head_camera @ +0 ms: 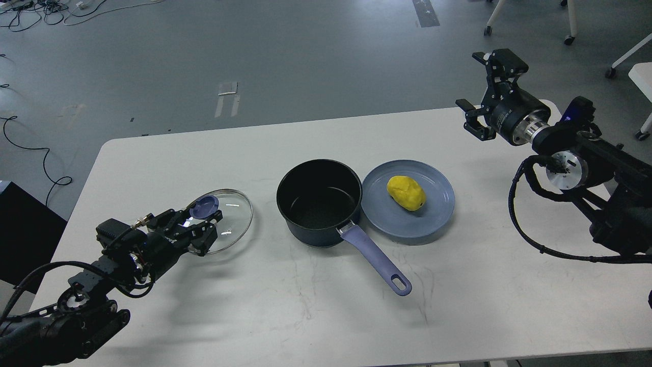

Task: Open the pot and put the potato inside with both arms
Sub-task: 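Lower the lid onto the table beside the saucepan, release, then raise the left gripper away from the lid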

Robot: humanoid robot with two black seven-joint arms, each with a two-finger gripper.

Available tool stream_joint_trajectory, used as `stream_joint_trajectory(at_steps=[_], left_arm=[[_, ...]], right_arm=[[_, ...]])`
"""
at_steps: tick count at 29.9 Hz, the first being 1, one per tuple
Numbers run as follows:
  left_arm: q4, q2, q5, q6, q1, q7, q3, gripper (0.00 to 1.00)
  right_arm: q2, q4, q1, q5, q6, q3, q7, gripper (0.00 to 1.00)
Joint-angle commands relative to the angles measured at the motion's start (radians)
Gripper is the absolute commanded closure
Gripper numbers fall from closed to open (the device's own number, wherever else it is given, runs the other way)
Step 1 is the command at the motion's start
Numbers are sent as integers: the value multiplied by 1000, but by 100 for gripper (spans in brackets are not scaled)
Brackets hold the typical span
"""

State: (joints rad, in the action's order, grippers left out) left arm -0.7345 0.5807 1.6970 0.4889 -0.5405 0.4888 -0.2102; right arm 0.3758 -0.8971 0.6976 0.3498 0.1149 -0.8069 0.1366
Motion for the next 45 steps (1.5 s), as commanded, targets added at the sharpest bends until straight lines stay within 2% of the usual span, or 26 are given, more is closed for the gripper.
stream_joint_trajectory(at_steps=[1, 5, 9, 11, 12, 19, 26, 28, 41, 44, 45], left_arm=[[3, -2, -3, 0, 4, 0, 21, 54], [3, -2, -5, 0, 5, 0, 38, 51], [1, -2, -5, 0, 5, 0, 41, 43], [0, -7, -14, 0, 2, 0, 41, 20], [-2, -6, -34, 0, 1, 0, 41, 2], [-23, 2, -115, 0, -6, 0, 41, 2], [-192, 94, -171, 0, -21, 0, 40, 2], [-207, 109, -174, 0, -33, 0, 40, 2], [-221, 214, -238, 0, -214, 0, 37, 2], [-307, 247, -400, 0, -274, 0, 22, 2], [-330, 257, -452, -24, -288, 0, 20, 2]], right_arm=[[2, 0, 2, 0, 0, 0, 0, 0], [2, 1, 0, 0, 0, 0, 0, 0], [0, 1, -1, 0, -1, -2, 0, 0], [0, 1, -1, 0, -1, 0, 0, 0], [0, 1, -1, 0, -1, 0, 0, 0], [2, 4, -1, 0, 0, -2, 0, 0], [2, 4, -1, 0, 2, -2, 0, 0], [2, 4, -1, 0, 2, 0, 0, 0], [0, 1, 0, -3, 5, 0, 0, 0], [2, 1, 0, -3, 6, 0, 0, 0], [2, 1, 0, -3, 6, 0, 0, 0]])
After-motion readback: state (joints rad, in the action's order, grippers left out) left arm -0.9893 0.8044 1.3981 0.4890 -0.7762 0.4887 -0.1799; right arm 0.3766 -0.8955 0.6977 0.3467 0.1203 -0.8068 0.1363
